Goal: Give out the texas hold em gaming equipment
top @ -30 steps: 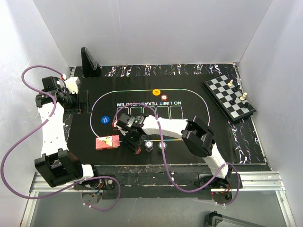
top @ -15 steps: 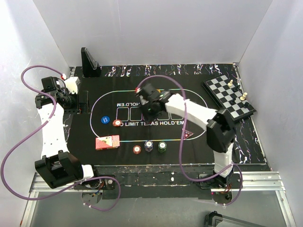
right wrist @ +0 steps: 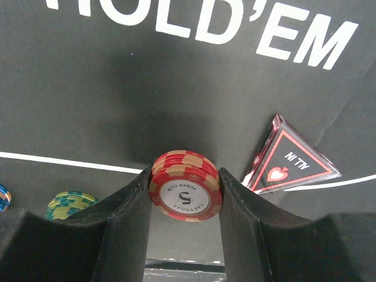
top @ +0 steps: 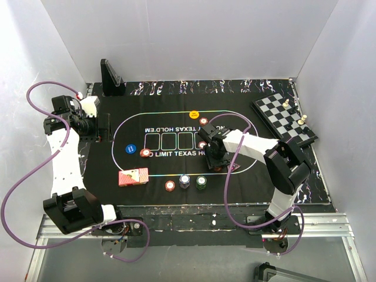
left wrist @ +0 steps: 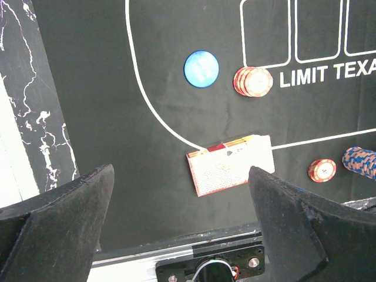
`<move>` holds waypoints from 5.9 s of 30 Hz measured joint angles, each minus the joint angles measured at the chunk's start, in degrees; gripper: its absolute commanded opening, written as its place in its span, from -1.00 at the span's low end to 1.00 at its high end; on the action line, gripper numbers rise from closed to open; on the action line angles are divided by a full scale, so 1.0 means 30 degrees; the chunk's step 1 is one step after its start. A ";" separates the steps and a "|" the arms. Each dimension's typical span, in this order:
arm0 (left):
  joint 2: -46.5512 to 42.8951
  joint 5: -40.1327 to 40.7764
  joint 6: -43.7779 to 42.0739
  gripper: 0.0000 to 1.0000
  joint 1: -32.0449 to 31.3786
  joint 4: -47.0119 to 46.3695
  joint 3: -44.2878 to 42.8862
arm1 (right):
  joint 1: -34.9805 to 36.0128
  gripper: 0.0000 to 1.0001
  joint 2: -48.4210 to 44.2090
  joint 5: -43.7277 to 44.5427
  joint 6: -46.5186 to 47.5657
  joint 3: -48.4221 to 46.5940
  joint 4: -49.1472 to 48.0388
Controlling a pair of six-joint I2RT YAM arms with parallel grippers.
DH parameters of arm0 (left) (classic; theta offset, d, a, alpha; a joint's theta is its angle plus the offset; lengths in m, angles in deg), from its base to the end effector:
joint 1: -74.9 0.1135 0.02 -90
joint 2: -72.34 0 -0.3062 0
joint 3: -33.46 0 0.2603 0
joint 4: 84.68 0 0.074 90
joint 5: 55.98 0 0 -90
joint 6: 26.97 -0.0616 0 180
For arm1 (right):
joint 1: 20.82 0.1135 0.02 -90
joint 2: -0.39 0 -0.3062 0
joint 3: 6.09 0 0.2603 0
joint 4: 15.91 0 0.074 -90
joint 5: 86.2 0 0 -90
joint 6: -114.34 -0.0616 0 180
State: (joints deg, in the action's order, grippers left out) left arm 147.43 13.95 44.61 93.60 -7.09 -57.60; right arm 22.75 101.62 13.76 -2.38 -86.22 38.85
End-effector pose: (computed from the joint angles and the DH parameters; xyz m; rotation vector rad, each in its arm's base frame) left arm 0.2475 0.0615 0.3650 0.1081 2.5566 -0.2231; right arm 0.2648 0.2372 0.1895 -0.3858 2.8144 0.0004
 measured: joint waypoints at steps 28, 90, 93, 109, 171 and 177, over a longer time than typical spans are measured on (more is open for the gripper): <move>0.0007 -0.0015 -0.0335 0.99 0.0000 0.0102 -0.0007 | -0.0641 0.50 -0.0015 0.0976 -0.0160 -0.1217 0.0954; 0.0481 0.0160 -0.0510 1.00 0.0000 0.0124 -0.0007 | -0.0984 0.18 0.7322 0.0750 0.1872 -0.9420 -0.0954; 0.0481 0.0160 -0.0517 1.00 0.0000 0.0109 -0.0007 | -0.0831 0.10 0.7329 0.0984 0.1821 -0.9428 -0.0991; 0.0474 0.0182 -0.0663 0.99 0.0000 0.0073 -0.0007 | -0.0605 -0.44 0.5821 0.1530 0.1231 -0.6863 -0.2514; 0.0393 0.0080 -0.0670 0.99 0.0000 0.0044 -0.0131 | -0.0845 0.14 0.3789 0.0386 0.1457 -0.4175 -0.0969; 0.0393 0.0080 -0.0670 0.99 0.0000 0.0036 -0.0131 | -0.1086 -0.03 0.3730 -0.0189 0.1348 -0.3912 -0.1355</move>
State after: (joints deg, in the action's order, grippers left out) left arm 148.61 14.19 42.60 93.60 -6.98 -57.99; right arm 19.50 112.81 13.19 1.67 -97.96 34.78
